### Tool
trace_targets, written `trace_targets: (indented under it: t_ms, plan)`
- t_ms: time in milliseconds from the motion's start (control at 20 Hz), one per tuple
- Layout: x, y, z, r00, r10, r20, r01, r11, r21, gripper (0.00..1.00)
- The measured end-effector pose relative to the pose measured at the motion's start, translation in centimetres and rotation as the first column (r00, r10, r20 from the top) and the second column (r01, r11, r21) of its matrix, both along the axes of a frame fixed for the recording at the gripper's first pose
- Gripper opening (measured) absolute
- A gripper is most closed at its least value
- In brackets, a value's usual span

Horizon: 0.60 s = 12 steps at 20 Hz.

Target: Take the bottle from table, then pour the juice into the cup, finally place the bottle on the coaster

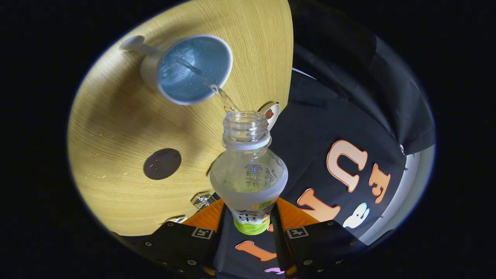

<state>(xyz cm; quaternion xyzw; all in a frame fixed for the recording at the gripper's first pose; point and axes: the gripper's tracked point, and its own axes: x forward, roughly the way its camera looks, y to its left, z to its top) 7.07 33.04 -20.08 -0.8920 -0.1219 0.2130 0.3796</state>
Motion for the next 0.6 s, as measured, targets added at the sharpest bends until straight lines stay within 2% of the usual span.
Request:
trace_targets:
  t_ms: [600]
  plan:
    - [0.1, 0.3, 0.9, 0.999, 0.02, 0.03, -0.019, 1.0, -0.018, 0.53]
